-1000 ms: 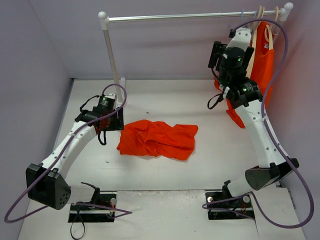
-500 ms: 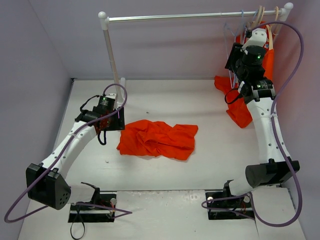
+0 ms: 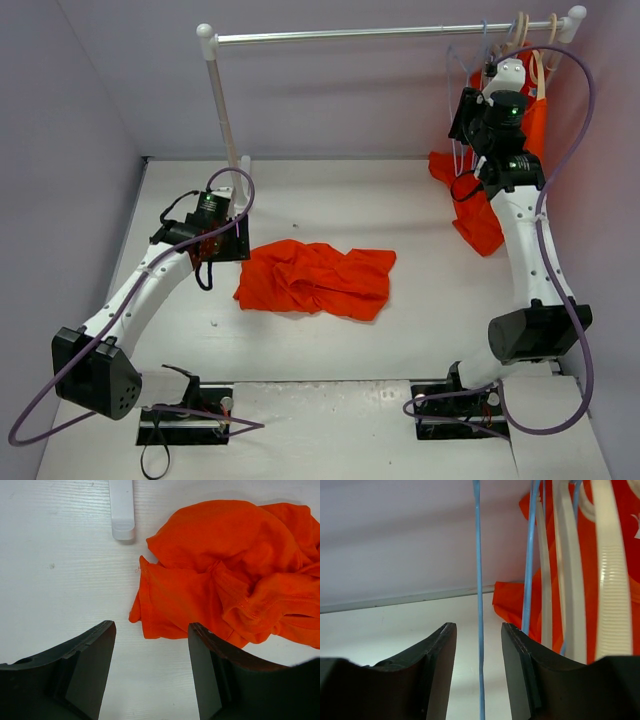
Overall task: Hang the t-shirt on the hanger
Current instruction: Pick up the hanger from the clothesline.
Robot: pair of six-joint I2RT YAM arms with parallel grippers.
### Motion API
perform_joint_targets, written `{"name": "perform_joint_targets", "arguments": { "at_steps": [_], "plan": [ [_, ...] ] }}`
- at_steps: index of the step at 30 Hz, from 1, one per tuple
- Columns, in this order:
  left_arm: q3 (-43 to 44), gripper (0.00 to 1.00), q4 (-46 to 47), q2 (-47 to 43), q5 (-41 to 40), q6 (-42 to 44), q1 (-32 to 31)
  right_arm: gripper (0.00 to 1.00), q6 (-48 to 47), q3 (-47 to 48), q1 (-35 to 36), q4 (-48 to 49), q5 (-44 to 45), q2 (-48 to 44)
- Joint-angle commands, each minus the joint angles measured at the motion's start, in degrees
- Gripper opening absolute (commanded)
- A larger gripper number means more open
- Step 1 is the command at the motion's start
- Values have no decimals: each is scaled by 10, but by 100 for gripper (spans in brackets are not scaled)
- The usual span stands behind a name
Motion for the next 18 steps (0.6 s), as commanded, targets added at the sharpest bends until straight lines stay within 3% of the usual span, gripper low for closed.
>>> {"name": "perform_joint_targets", "arguments": {
  "at_steps": [1, 18],
  "plan": [
    [6, 59, 20, -13, 0, 8, 3, 42, -8, 4, -5, 60, -18, 2],
    [6, 59, 21, -10, 23, 9, 3, 42, -3, -20, -9, 69, -5, 26]
  ]
}}
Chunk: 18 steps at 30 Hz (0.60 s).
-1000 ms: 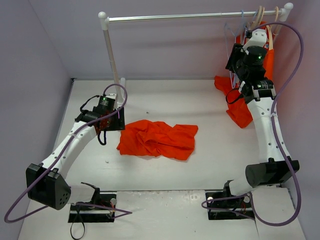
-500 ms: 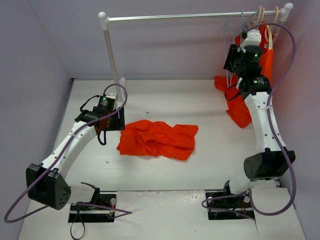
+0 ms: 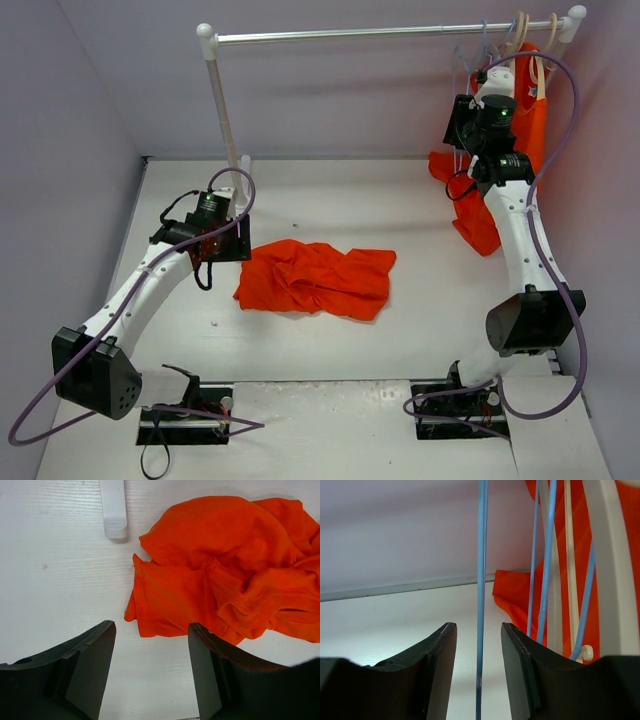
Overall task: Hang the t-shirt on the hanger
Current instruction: Pick up the hanger from the clothesline.
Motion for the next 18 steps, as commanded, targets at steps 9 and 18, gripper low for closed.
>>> {"name": "perform_joint_targets", "arguments": {
  "at_steps": [9, 18],
  "plan": [
    [6, 59, 20, -10, 8, 6, 3, 32, 1, -7, -4, 43, 4, -12],
    [6, 59, 20, -10, 9, 6, 3, 26, 8, -10, -4, 34, -2, -20]
  ]
}}
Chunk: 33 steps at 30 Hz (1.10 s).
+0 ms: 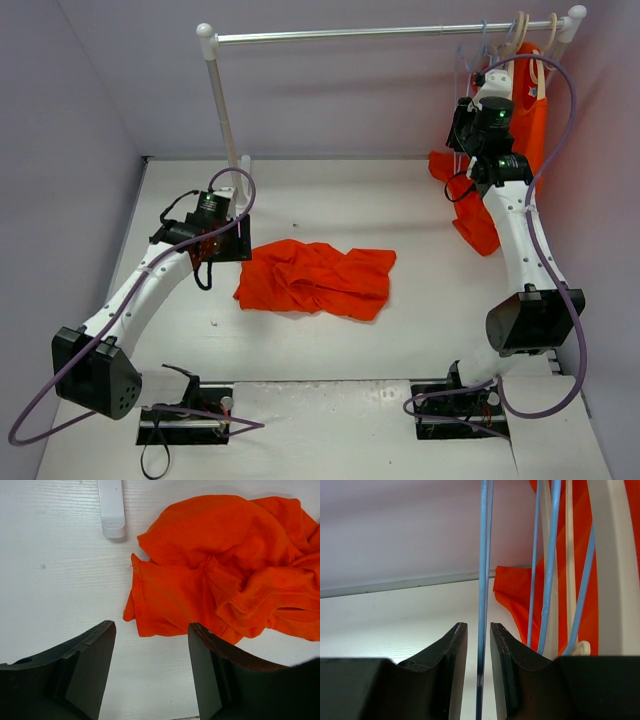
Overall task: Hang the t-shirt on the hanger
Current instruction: Pick up the hanger from the clothesline.
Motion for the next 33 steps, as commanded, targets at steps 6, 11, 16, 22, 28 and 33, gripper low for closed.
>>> {"name": "perform_joint_targets", "arguments": {
  "at_steps": [6, 11, 16, 22, 28, 33],
  "plan": [
    [6, 59, 20, -10, 6, 4, 3, 26, 9, -1, -4, 30, -1, -28],
    [5, 59, 22, -10, 8, 5, 3, 22, 6, 0, -4, 25, 4, -29],
    [6, 59, 20, -10, 8, 5, 3, 11, 4, 2, -5, 27, 7, -32],
    [6, 59, 20, -10, 8, 5, 3, 0, -2, 19, -4, 29, 3, -33],
    [6, 59, 20, -13, 6, 5, 4, 0, -9, 21, -3, 54, -5, -58],
    [6, 59, 20, -13, 10, 4, 5, 0, -17, 4, -2, 69, -25, -93]
  ]
}}
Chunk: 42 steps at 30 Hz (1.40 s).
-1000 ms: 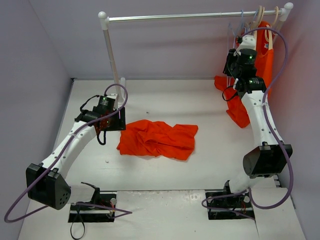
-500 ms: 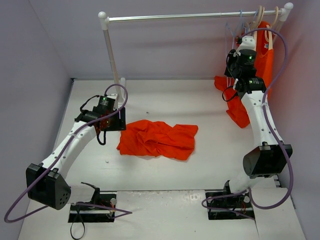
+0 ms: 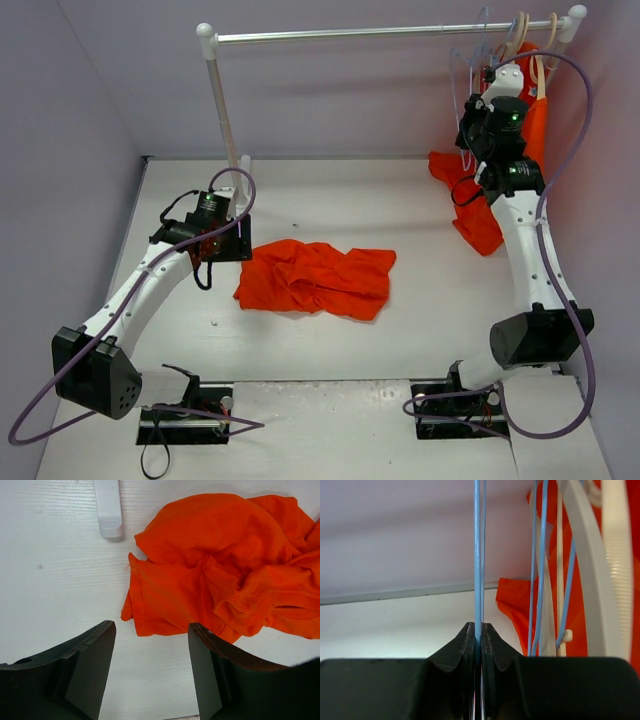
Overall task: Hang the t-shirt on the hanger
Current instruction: Pick up the hanger from the clothesline.
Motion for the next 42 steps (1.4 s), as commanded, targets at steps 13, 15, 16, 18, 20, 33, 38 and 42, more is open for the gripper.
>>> {"name": "perform_joint_targets", "arguments": {
  "at_steps": [13, 15, 16, 18, 20, 33, 38, 42],
  "plan": [
    [5, 59, 23, -13, 8, 3, 8, 0, -37, -34, 4, 96, -90, -104],
    [6, 59, 20, -13, 9, 3, 8, 0, -36, -38, 7, 77, -99, -115],
    [6, 59, 20, -14, 12, 3, 8, 0, -36, -44, 9, 59, -105, -120],
    [9, 59, 17, -15, 22, 2, 7, 0, -33, -69, 15, 37, -121, -139],
    [14, 59, 14, -17, 33, 2, 2, 0, -35, -94, 24, 24, -131, -167],
    [-7, 59, -15, -29, -161, -86, -208, 0, -28, -267, 129, -51, -195, -332],
    [0, 59, 2, 1, -228, -121, -282, 0, -44, -288, 135, -113, -210, -361],
    [19, 59, 4, 42, -269, -123, -317, 0, -47, -305, 136, -128, -220, -389]
  ]
}}
